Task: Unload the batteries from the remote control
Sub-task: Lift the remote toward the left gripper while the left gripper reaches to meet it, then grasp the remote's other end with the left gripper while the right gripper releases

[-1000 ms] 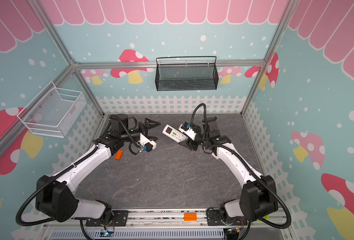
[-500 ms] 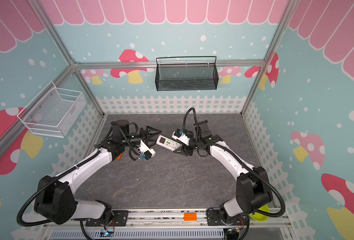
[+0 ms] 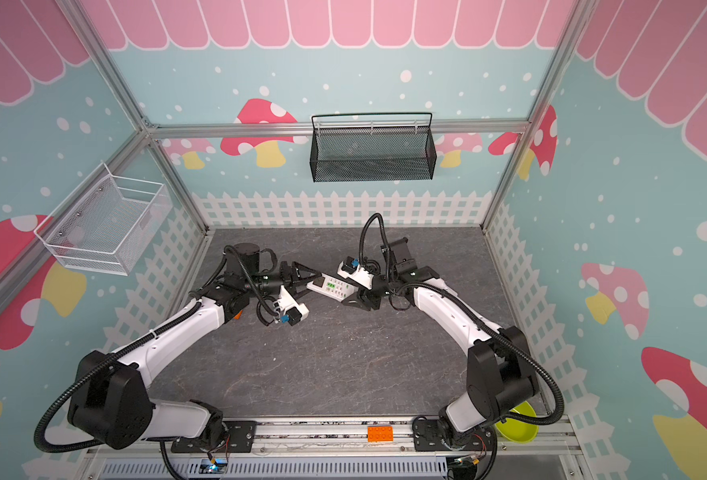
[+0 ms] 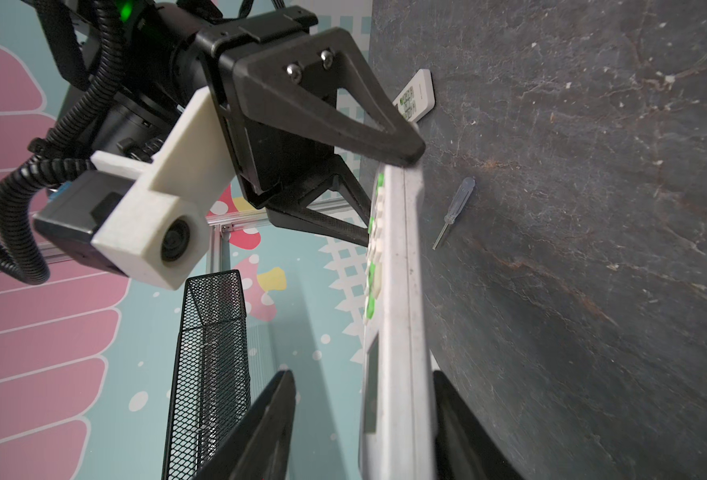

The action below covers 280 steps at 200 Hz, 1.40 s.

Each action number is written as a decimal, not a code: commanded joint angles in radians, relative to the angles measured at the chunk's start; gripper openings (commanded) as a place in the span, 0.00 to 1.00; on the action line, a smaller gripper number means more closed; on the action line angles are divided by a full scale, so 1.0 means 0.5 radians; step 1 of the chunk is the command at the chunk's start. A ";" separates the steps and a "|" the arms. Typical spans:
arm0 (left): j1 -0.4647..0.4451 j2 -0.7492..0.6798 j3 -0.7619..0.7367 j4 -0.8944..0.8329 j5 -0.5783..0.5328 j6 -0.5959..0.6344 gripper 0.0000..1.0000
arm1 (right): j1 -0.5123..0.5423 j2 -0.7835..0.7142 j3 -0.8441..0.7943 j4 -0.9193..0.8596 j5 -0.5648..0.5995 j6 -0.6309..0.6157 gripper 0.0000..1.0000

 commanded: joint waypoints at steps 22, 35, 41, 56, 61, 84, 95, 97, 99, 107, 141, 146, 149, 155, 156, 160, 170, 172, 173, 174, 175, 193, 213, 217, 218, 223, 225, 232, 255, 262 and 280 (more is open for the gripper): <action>-0.016 -0.045 -0.027 -0.063 -0.022 0.119 0.29 | 0.018 -0.024 0.039 -0.018 -0.024 -0.082 0.49; -0.015 -0.043 -0.027 -0.066 -0.041 0.114 0.24 | 0.020 -0.035 0.025 -0.009 -0.001 -0.085 0.49; -0.016 -0.046 -0.027 -0.067 -0.042 0.107 0.24 | 0.022 -0.034 0.023 -0.005 0.012 -0.078 0.49; -0.016 -0.055 -0.028 -0.073 -0.031 0.107 0.20 | 0.022 -0.036 0.021 -0.001 0.009 -0.070 0.50; -0.016 -0.059 -0.027 -0.076 -0.030 0.107 0.19 | 0.021 -0.038 0.019 0.001 0.002 -0.074 0.51; -0.016 -0.071 -0.034 -0.086 -0.051 0.082 0.15 | 0.023 -0.040 0.023 0.020 0.040 -0.073 0.58; -0.014 -0.084 -0.041 -0.090 -0.083 0.044 0.11 | 0.023 -0.049 0.034 0.020 0.076 -0.055 0.65; -0.014 -0.088 -0.042 -0.094 -0.091 0.038 0.11 | 0.021 -0.052 0.036 0.021 0.087 -0.052 0.67; -0.014 -0.092 -0.043 -0.100 -0.100 0.029 0.09 | 0.022 -0.058 0.036 0.021 0.097 -0.051 0.68; -0.017 -0.106 -0.038 -0.143 -0.153 -0.005 0.05 | 0.021 -0.089 0.032 0.029 0.140 -0.044 0.74; -0.036 -0.140 0.130 -0.631 -0.546 -0.422 0.02 | 0.019 -0.363 -0.073 0.150 0.269 0.001 0.94; -0.047 -0.140 0.164 -0.693 -0.618 -0.585 0.01 | 0.015 -0.413 -0.099 0.188 0.280 0.013 0.95; -0.058 -0.138 0.184 -0.738 -0.659 -0.680 0.02 | 0.016 -0.445 -0.115 0.212 0.286 0.023 0.95; -0.071 -0.132 0.234 -0.837 -0.722 -0.885 0.01 | 0.011 -0.510 -0.156 0.279 0.302 0.053 0.96; -0.071 -0.132 0.243 -0.863 -0.732 -0.914 0.01 | 0.012 -0.520 -0.163 0.291 0.305 0.062 0.96; -0.079 -0.125 0.283 -0.948 -0.754 -1.041 0.01 | 0.009 -0.560 -0.194 0.348 0.317 0.097 0.96; -0.087 -0.101 0.382 -1.144 -0.800 -1.375 0.01 | 0.000 -0.653 -0.286 0.504 0.357 0.211 0.98; -0.088 -0.097 0.400 -1.185 -0.803 -1.443 0.01 | -0.002 -0.669 -0.305 0.536 0.366 0.240 0.98; -0.088 -0.095 0.409 -1.203 -0.806 -1.472 0.01 | -0.002 -0.678 -0.312 0.552 0.369 0.255 0.98; -0.088 -0.092 0.418 -1.218 -0.807 -1.517 0.01 | -0.004 -0.685 -0.325 0.573 0.378 0.274 0.98; -0.088 -0.091 0.427 -1.232 -0.808 -1.553 0.01 | -0.005 -0.692 -0.335 0.592 0.386 0.290 0.98; -0.086 -0.065 0.565 -1.507 -0.802 -2.150 0.01 | -0.016 -0.792 -0.472 0.851 0.503 0.592 0.98; -0.085 -0.068 0.605 -1.640 -0.781 -2.814 0.02 | -0.018 -0.837 -0.570 0.991 0.508 0.849 0.98; -0.085 -0.072 0.596 -1.657 -0.762 -2.924 0.02 | -0.023 -0.843 -0.587 1.014 0.497 0.880 0.98; -0.083 -0.073 0.593 -1.660 -0.757 -2.960 0.02 | -0.022 -0.845 -0.594 1.019 0.491 0.886 0.98; -0.081 -0.081 0.569 -1.665 -0.735 -3.091 0.02 | -0.021 -0.845 -0.618 1.050 0.452 0.909 0.98; -0.082 -0.084 0.556 -1.663 -0.719 -3.133 0.02 | -0.021 -0.846 -0.630 1.060 0.440 0.926 0.98; -0.082 -0.093 0.511 -1.664 -0.657 -3.253 0.02 | -0.018 -0.841 -0.681 1.121 0.426 1.015 0.98; -0.028 -0.161 0.306 -1.549 -0.364 -3.629 0.01 | -0.020 -0.770 -0.790 1.279 0.352 1.304 0.98; 0.054 -0.192 0.206 -1.455 -0.211 -3.706 0.01 | -0.020 -0.738 -0.836 1.337 0.331 1.385 0.98; 0.228 -0.215 -0.004 -1.232 0.008 -3.913 0.00 | -0.019 -0.637 -0.941 1.436 0.271 1.524 0.99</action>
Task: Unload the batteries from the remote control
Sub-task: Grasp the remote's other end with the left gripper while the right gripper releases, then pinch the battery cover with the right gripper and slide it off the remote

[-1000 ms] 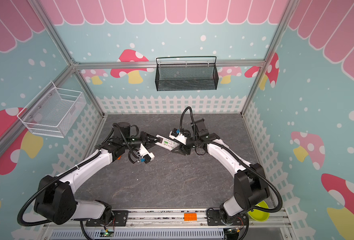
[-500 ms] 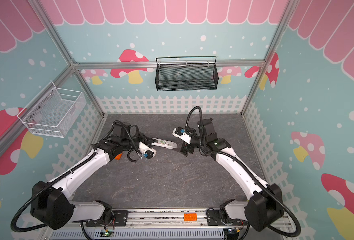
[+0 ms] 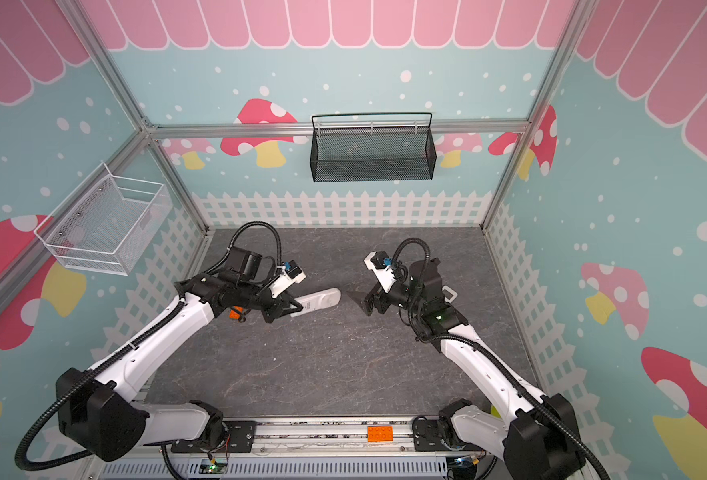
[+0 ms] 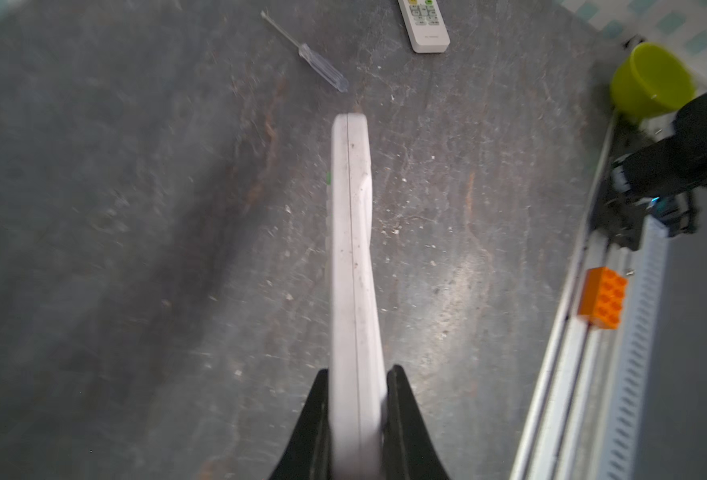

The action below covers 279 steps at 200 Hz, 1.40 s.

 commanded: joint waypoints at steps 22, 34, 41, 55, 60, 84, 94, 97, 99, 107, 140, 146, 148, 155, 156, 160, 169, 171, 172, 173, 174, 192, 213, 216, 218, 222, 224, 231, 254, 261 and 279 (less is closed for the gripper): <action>0.207 -0.052 -0.358 0.378 0.534 -0.615 0.00 | 0.000 0.262 -0.269 0.414 -0.217 0.571 0.91; 0.163 -0.017 -0.404 0.396 0.572 -0.572 0.00 | 0.005 0.333 -0.399 0.601 -0.237 0.722 0.88; 0.144 0.006 -0.440 0.423 0.579 -0.560 0.00 | 0.007 0.369 -0.467 0.712 -0.238 0.802 0.87; 0.142 0.042 -0.504 0.470 0.626 -0.560 0.00 | 0.023 0.432 -0.567 0.870 -0.236 0.927 0.86; 0.140 0.048 -0.516 0.471 0.626 -0.552 0.00 | 0.033 0.456 -0.582 0.905 -0.240 0.959 0.85; 0.134 0.071 -0.558 0.546 0.610 -0.594 0.00 | 0.103 0.609 -0.588 1.000 -0.294 1.011 0.84; 0.131 0.081 -0.568 0.584 0.610 -0.629 0.00 | 0.126 0.682 -0.569 1.032 -0.335 1.025 0.82; 0.129 0.084 -0.571 0.590 0.608 -0.638 0.00 | 0.132 0.702 -0.564 1.051 -0.350 1.031 0.82; 0.128 0.086 -0.572 0.594 0.607 -0.643 0.00 | 0.138 0.720 -0.560 1.062 -0.358 1.035 0.82; 0.120 0.089 -0.576 0.597 0.599 -0.644 0.00 | 0.160 0.789 -0.542 1.119 -0.391 1.063 0.81; 0.097 0.117 -0.598 0.609 0.619 -0.615 0.00 | 0.221 1.011 -0.404 1.186 -0.445 1.072 0.78; 0.097 0.117 -0.593 0.610 0.624 -0.614 0.00 | 0.223 1.037 -0.388 1.204 -0.449 1.081 0.78; 0.097 0.117 -0.593 0.609 0.623 -0.613 0.00 | 0.223 1.043 -0.386 1.209 -0.451 1.081 0.78; 0.097 0.117 -0.587 0.608 0.624 -0.612 0.00 | 0.222 1.064 -0.384 1.241 -0.457 1.091 0.78; 0.096 0.116 -0.587 0.610 0.625 -0.612 0.00 | 0.222 1.067 -0.383 1.245 -0.459 1.090 0.78; 0.099 0.118 -0.590 0.611 0.626 -0.605 0.00 | 0.222 1.074 -0.383 1.264 -0.469 1.092 0.78; 0.096 0.113 -0.590 0.610 0.621 -0.602 0.00 | 0.222 1.094 -0.383 1.285 -0.483 1.090 0.78; 0.097 0.113 -0.590 0.611 0.619 -0.603 0.00 | 0.220 1.098 -0.378 1.288 -0.484 1.088 0.78; 0.097 0.113 -0.590 0.610 0.619 -0.604 0.00 | 0.220 1.103 -0.379 1.285 -0.488 1.088 0.78; 0.097 0.113 -0.590 0.611 0.616 -0.605 0.00 | 0.220 1.105 -0.378 1.285 -0.489 1.087 0.78; 0.099 0.113 -0.590 0.611 0.616 -0.605 0.00 | 0.221 1.108 -0.375 1.285 -0.491 1.088 0.78; 0.097 0.120 -0.582 0.609 0.582 -0.612 0.00 | 0.220 1.139 -0.364 1.299 -0.501 1.098 0.77; 0.095 0.130 -0.575 0.620 0.566 -0.623 0.00 | 0.225 1.165 -0.366 1.330 -0.516 1.096 0.72; 0.094 0.131 -0.575 0.626 0.572 -0.624 0.00 | 0.223 1.172 -0.364 1.329 -0.515 1.094 0.71; 0.094 0.131 -0.575 0.627 0.576 -0.626 0.00 | 0.224 1.173 -0.365 1.329 -0.512 1.090 0.70; 0.094 0.131 -0.575 0.627 0.582 -0.624 0.00 | 0.224 1.179 -0.364 1.329 -0.514 1.088 0.69; 0.094 0.133 -0.576 0.627 0.584 -0.624 0.00 | 0.223 1.182 -0.363 1.329 -0.513 1.087 0.69; 0.094 0.134 -0.572 0.627 0.588 -0.624 0.00 | 0.223 1.192 -0.358 1.328 -0.514 1.090 0.67; 0.091 0.142 -0.572 0.624 0.584 -0.624 0.00 | 0.231 1.208 -0.337 1.329 -0.519 1.101 0.63; 0.090 0.141 -0.572 0.627 0.591 -0.625 0.00 | 0.233 1.211 -0.334 1.326 -0.520 1.090 0.62; 0.089 0.140 -0.572 0.630 0.593 -0.626 0.00 | 0.231 1.215 -0.324 1.308 -0.512 1.083 0.55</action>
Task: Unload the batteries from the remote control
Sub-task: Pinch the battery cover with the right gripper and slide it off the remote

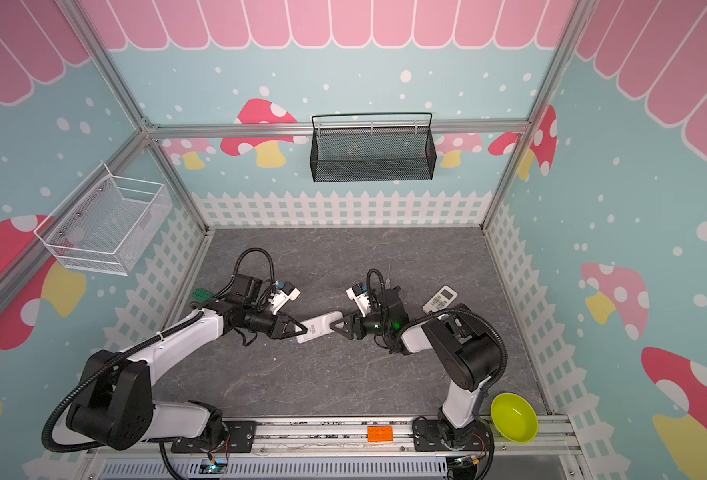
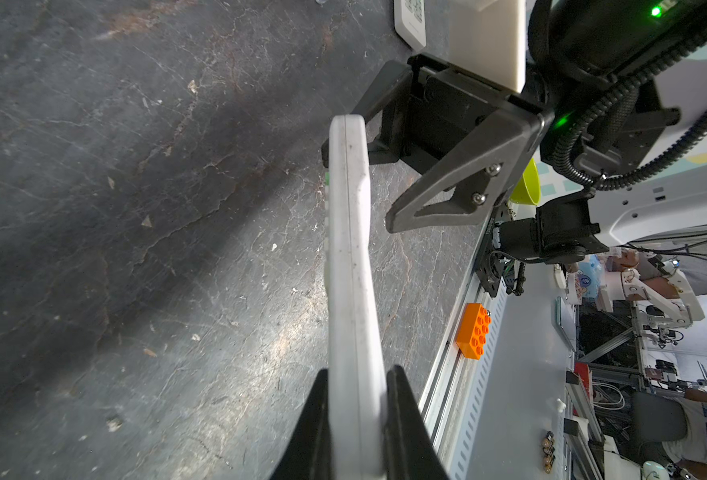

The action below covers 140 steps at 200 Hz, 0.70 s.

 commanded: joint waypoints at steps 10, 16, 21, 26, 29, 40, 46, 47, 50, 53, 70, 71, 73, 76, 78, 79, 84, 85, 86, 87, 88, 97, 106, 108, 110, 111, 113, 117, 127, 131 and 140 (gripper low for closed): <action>-0.009 0.012 0.010 0.057 0.035 -0.019 0.00 | 0.021 0.032 0.055 0.054 -0.022 0.017 0.54; -0.010 0.014 0.010 0.057 0.034 -0.019 0.00 | 0.025 0.035 0.058 0.062 -0.016 0.023 0.54; -0.012 0.013 0.010 0.057 0.036 -0.018 0.00 | 0.028 0.040 0.059 0.062 -0.011 0.019 0.54; -0.013 0.011 0.010 0.055 0.043 -0.019 0.00 | 0.031 0.046 0.062 0.061 -0.008 0.014 0.54; -0.010 0.010 0.010 0.057 0.049 -0.016 0.00 | 0.033 0.051 0.067 0.063 -0.007 0.012 0.54; -0.013 0.010 0.009 0.057 0.063 -0.013 0.00 | 0.030 0.076 0.085 0.058 -0.002 0.018 0.54; -0.013 0.012 0.008 0.057 0.060 -0.014 0.00 | 0.031 0.085 0.096 0.058 -0.005 0.026 0.53; -0.013 0.012 0.009 0.057 0.059 -0.015 0.00 | 0.031 0.086 0.097 0.056 -0.005 0.028 0.53; -0.013 0.014 0.010 0.057 0.053 -0.016 0.00 | 0.031 0.089 0.103 0.059 -0.003 0.033 0.53; -0.012 0.013 0.010 0.054 0.050 -0.014 0.00 | 0.034 0.088 0.104 0.060 -0.001 0.035 0.52; -0.013 0.010 0.009 0.051 0.035 -0.014 0.00 | 0.036 0.085 0.107 0.056 0.010 0.025 0.47; -0.013 0.010 0.010 0.051 0.036 -0.013 0.00 | 0.036 0.084 0.106 0.052 0.010 0.020 0.47; -0.013 0.010 0.009 0.049 0.036 -0.015 0.00 | 0.036 0.084 0.107 0.049 0.010 0.016 0.46; -0.012 0.009 0.010 0.049 0.038 -0.014 0.00 | 0.036 0.084 0.106 0.044 0.013 0.007 0.45; -0.012 0.006 0.010 0.049 0.037 -0.013 0.00 | 0.034 0.086 0.105 0.043 0.013 0.005 0.45; -0.012 0.006 0.010 0.049 0.037 -0.013 0.00 | 0.035 0.085 0.105 0.042 0.013 0.002 0.45; -0.013 0.005 0.010 0.050 0.037 -0.009 0.00 | 0.036 0.083 0.103 0.024 0.019 -0.007 0.44; -0.013 0.005 0.010 0.050 0.037 -0.009 0.00 | 0.036 0.084 0.104 0.022 0.021 -0.009 0.43; -0.013 0.004 0.010 0.050 0.035 -0.009 0.00 | 0.036 0.082 0.102 0.018 0.022 -0.008 0.43; -0.013 0.004 0.010 0.051 0.034 -0.010 0.00 | 0.034 0.082 0.102 0.015 0.022 -0.009 0.43; -0.013 0.003 0.010 0.051 0.034 -0.010 0.00 | 0.035 0.081 0.101 0.013 0.024 -0.010 0.42; -0.010 0.005 0.011 0.046 0.020 -0.015 0.00 | 0.034 0.072 0.089 -0.004 0.032 -0.011 0.39; -0.010 0.004 0.012 0.045 0.010 -0.016 0.00 | 0.036 0.060 0.070 -0.004 0.037 -0.011 0.38; -0.010 0.001 0.011 0.045 0.009 -0.016 0.00 | 0.036 0.056 0.064 -0.003 0.040 -0.011 0.38; -0.010 -0.001 0.010 0.045 0.009 -0.014 0.00 | 0.034 0.054 0.060 -0.006 0.040 -0.012 0.38; -0.010 0.001 0.010 0.045 0.009 -0.013 0.00 | 0.034 0.052 0.058 -0.005 0.041 -0.013 0.38; -0.011 0.002 0.010 0.045 0.011 -0.014 0.00 | 0.035 0.049 0.052 -0.007 0.042 -0.017 0.38; -0.012 0.001 0.010 0.045 0.009 -0.016 0.00 | 0.036 0.045 0.044 -0.006 0.049 -0.022 0.37; -0.011 0.000 0.008 0.050 0.002 -0.017 0.00 | 0.033 0.028 0.028 -0.031 0.061 -0.044 0.37; -0.010 0.001 0.010 0.052 -0.002 -0.020 0.00 | 0.035 0.024 0.022 -0.045 0.070 -0.053 0.37; -0.009 -0.001 0.011 0.049 -0.024 -0.023 0.00 | 0.033 -0.002 0.008 -0.083 0.091 -0.064 0.39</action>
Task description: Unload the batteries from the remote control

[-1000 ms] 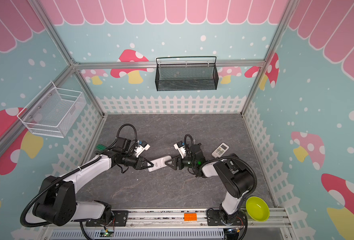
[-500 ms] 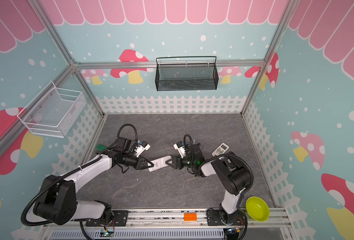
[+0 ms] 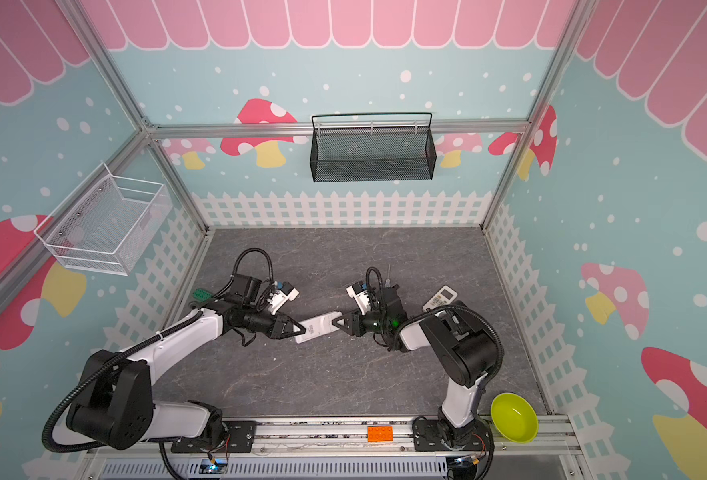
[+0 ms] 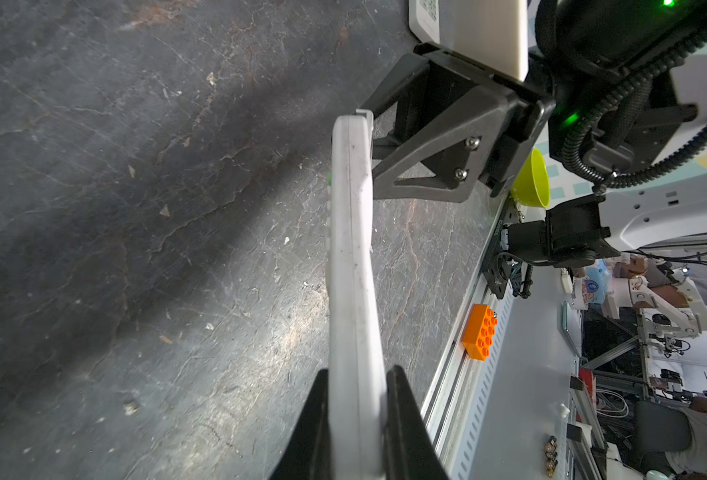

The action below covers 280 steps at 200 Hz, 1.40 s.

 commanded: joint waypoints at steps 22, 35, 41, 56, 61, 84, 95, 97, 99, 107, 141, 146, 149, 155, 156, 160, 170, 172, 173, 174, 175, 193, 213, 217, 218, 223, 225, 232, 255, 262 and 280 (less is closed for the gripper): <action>-0.024 0.011 0.024 0.075 -0.086 -0.055 0.00 | 0.036 -0.127 -0.089 -0.039 0.024 -0.046 0.41; -0.024 0.014 0.028 0.081 -0.107 -0.063 0.00 | 0.037 -0.157 -0.103 -0.080 0.018 -0.065 0.41; -0.024 0.015 0.031 0.081 -0.115 -0.065 0.00 | 0.036 -0.174 -0.109 -0.110 0.025 -0.072 0.41; -0.024 0.025 0.039 0.075 -0.156 -0.073 0.00 | 0.036 -0.227 -0.138 -0.139 0.029 -0.065 0.41; -0.027 0.030 0.040 0.072 -0.171 -0.076 0.00 | 0.037 -0.245 -0.149 -0.140 0.027 -0.062 0.41; -0.036 0.039 0.052 0.074 -0.172 -0.076 0.00 | 0.036 -0.303 -0.182 -0.193 0.036 -0.089 0.40; -0.036 0.046 0.058 0.071 -0.176 -0.070 0.00 | 0.036 -0.316 -0.183 -0.227 0.039 -0.097 0.39; -0.036 0.050 0.059 0.066 -0.178 -0.070 0.00 | 0.039 -0.315 -0.183 -0.227 0.039 -0.094 0.39; -0.036 0.051 0.061 0.063 -0.178 -0.071 0.00 | 0.036 -0.317 -0.183 -0.227 0.038 -0.093 0.39; -0.040 0.059 0.064 0.061 -0.181 -0.071 0.00 | 0.040 -0.319 -0.183 -0.219 0.035 -0.080 0.38; -0.068 0.082 0.080 0.062 -0.170 -0.066 0.00 | 0.039 -0.266 -0.144 -0.214 0.009 -0.075 0.33; -0.067 0.085 0.085 0.054 -0.182 -0.063 0.00 | 0.039 -0.270 -0.143 -0.218 0.011 -0.075 0.33; -0.067 0.088 0.088 0.052 -0.186 -0.062 0.00 | 0.037 -0.276 -0.145 -0.221 0.014 -0.072 0.33; -0.066 0.091 0.090 0.044 -0.204 -0.057 0.00 | 0.039 -0.291 -0.153 -0.220 0.022 -0.070 0.33; -0.067 0.091 0.093 0.044 -0.207 -0.056 0.00 | 0.039 -0.292 -0.156 -0.221 0.023 -0.071 0.33; -0.067 0.091 0.095 0.039 -0.221 -0.058 0.00 | 0.037 -0.313 -0.160 -0.226 0.030 -0.075 0.33; -0.067 0.091 0.101 0.042 -0.239 -0.057 0.00 | 0.039 -0.348 -0.165 -0.288 0.061 -0.113 0.34; -0.067 0.091 0.102 0.040 -0.240 -0.054 0.00 | 0.038 -0.355 -0.162 -0.312 0.071 -0.122 0.34; -0.067 0.091 0.102 0.042 -0.240 -0.052 0.00 | 0.036 -0.361 -0.162 -0.323 0.075 -0.128 0.34; -0.067 0.091 0.102 0.043 -0.241 -0.049 0.00 | 0.035 -0.364 -0.160 -0.334 0.077 -0.135 0.34; -0.068 0.091 0.103 0.042 -0.242 -0.046 0.00 | 0.036 -0.370 -0.159 -0.348 0.086 -0.142 0.34; -0.064 0.101 0.125 0.017 -0.269 -0.027 0.00 | 0.036 -0.452 -0.112 -0.626 0.227 -0.238 0.36; -0.060 0.146 0.158 0.016 -0.251 -0.040 0.00 | 0.034 -0.567 -0.032 -0.948 0.448 -0.331 0.36; -0.059 0.161 0.165 0.015 -0.236 -0.040 0.00 | 0.033 -0.593 -0.016 -1.007 0.503 -0.347 0.37; -0.058 0.164 0.167 0.015 -0.229 -0.040 0.00 | 0.032 -0.599 -0.012 -1.021 0.516 -0.351 0.37; -0.058 0.182 0.174 0.018 -0.206 -0.048 0.00 | 0.030 -0.630 0.015 -1.103 0.598 -0.369 0.37; -0.055 0.189 0.177 0.017 -0.199 -0.053 0.00 | 0.027 -0.643 0.025 -1.140 0.635 -0.373 0.37; -0.055 0.215 0.191 0.015 -0.185 -0.079 0.00 | 0.018 -0.676 0.073 -1.262 0.781 -0.393 0.36; -0.050 0.311 0.251 0.015 -0.152 -0.156 0.00 | -0.028 -0.788 0.204 -1.558 1.129 -0.397 0.37; -0.052 0.353 0.273 0.019 -0.131 -0.185 0.01 | -0.048 -0.805 0.240 -1.603 1.201 -0.411 0.37; -0.051 0.473 0.331 0.019 -0.072 -0.274 0.03 | -0.123 -0.770 0.358 -1.747 1.336 -0.444 0.38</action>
